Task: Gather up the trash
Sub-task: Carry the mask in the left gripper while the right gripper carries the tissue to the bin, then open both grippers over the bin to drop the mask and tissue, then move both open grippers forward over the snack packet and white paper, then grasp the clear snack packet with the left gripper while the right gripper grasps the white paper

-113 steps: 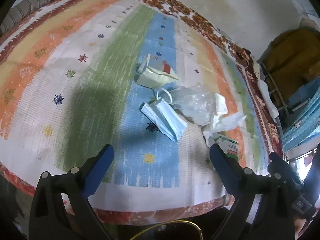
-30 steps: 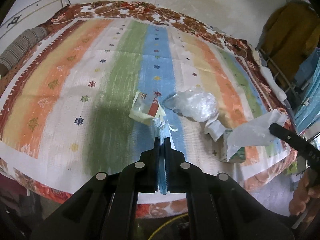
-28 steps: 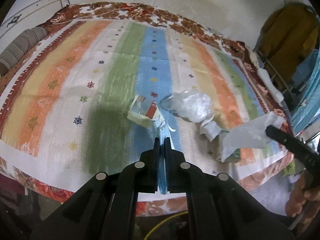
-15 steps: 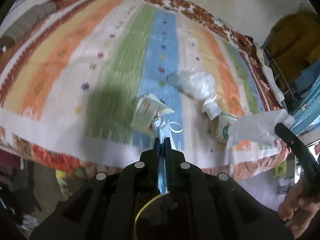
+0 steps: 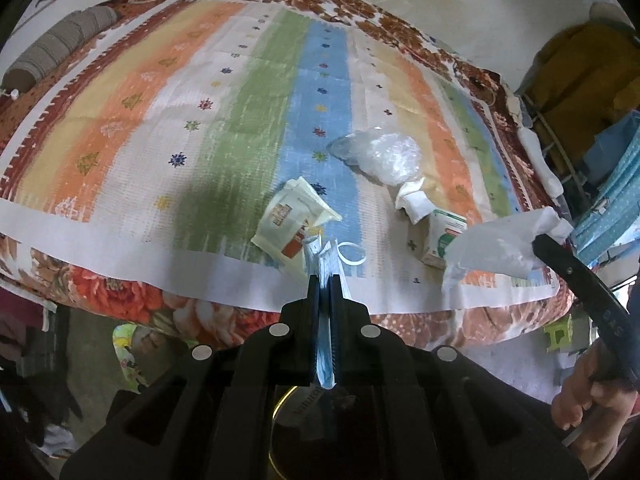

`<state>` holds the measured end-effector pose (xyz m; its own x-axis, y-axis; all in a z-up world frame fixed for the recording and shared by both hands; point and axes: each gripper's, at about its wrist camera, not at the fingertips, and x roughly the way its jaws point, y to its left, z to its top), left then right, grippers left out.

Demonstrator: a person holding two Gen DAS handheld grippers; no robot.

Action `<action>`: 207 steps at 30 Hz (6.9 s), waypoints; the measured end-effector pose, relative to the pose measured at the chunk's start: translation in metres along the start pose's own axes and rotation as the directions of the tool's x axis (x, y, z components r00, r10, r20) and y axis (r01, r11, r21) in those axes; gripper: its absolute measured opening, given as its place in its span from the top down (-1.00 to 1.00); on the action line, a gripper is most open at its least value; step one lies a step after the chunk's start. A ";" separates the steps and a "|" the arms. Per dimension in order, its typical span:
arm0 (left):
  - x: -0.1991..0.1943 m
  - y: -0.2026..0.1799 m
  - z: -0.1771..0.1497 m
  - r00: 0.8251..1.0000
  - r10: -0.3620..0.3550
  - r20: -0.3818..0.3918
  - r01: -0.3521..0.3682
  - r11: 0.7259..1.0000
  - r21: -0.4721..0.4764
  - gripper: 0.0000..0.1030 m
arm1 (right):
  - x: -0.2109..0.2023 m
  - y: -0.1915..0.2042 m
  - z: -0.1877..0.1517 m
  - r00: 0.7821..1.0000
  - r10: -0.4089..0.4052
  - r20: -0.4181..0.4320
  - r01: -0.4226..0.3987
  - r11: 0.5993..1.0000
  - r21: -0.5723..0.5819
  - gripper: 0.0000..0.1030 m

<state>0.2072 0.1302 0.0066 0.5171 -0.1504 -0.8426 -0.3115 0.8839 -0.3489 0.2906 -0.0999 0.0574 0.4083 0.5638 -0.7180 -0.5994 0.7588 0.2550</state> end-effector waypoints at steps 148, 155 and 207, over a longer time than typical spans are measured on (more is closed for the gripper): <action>0.076 -0.002 0.036 0.984 0.176 -0.010 -0.171 0.966 0.193 -0.86 | 0.101 -0.047 0.019 0.979 -0.149 -0.141 0.131 0.983 -0.125 -0.73; 0.091 -0.002 0.042 0.984 0.176 -0.037 -0.166 0.967 0.195 -0.86 | 0.127 -0.055 0.027 0.971 -0.147 -0.188 0.124 0.984 -0.127 -0.67; 0.122 0.002 0.070 0.983 0.162 -0.085 -0.141 0.968 0.207 0.53 | 0.198 -0.052 0.038 0.933 -0.137 -0.333 0.076 0.979 -0.191 0.90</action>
<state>0.3256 0.1444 -0.0678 0.3899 -0.0426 -0.9199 -0.2097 0.9686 -0.1337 0.4288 -0.0154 -0.0730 0.2339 0.3133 -0.9204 -0.6870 0.7231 0.0715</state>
